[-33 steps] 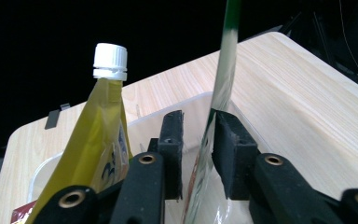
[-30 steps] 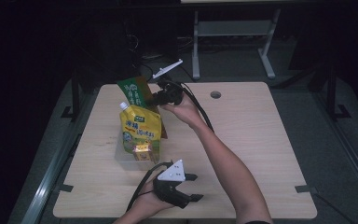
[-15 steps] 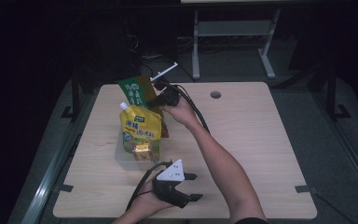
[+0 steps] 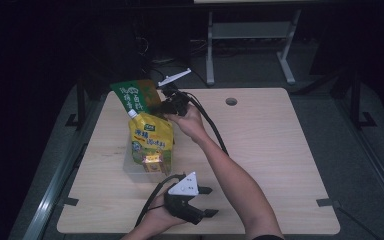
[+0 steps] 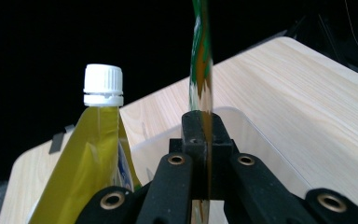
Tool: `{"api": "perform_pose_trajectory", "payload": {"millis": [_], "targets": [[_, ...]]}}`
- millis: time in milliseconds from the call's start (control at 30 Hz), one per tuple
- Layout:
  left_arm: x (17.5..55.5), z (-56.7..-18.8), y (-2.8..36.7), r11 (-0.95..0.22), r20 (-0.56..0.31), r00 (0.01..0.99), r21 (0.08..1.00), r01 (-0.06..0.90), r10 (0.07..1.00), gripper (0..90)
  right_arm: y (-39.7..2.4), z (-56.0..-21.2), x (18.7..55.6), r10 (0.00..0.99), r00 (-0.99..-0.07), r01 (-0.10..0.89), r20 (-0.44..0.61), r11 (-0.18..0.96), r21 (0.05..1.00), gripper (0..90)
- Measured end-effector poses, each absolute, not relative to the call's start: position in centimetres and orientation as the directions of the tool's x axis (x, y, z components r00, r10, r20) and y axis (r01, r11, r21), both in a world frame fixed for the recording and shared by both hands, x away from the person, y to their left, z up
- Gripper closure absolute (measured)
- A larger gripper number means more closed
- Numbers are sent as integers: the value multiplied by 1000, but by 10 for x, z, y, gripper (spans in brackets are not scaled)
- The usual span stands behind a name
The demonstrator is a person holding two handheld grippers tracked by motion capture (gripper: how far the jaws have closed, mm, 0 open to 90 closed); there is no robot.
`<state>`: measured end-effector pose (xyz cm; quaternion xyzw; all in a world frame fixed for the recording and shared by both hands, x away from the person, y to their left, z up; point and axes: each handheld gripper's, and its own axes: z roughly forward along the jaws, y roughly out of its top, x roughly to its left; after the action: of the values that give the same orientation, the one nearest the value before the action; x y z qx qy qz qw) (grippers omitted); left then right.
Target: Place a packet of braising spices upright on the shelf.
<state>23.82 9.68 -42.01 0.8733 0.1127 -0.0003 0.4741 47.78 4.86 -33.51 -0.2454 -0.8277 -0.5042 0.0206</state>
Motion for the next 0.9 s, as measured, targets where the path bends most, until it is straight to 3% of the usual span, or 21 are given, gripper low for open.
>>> {"api": "perform_pose_trajectory", "payload": {"millis": [467, 900], "targets": [[240, -419, 98, -526, -101, 975, 828, 192, 196, 343, 39, -368, 478, 393, -870, 431, 298, 313, 846, 897], [240, -419, 98, -527, -98, 975, 828, 191, 199, 344, 39, -370, 469, 363, -908, 351, 207, 393, 850, 896]]}}
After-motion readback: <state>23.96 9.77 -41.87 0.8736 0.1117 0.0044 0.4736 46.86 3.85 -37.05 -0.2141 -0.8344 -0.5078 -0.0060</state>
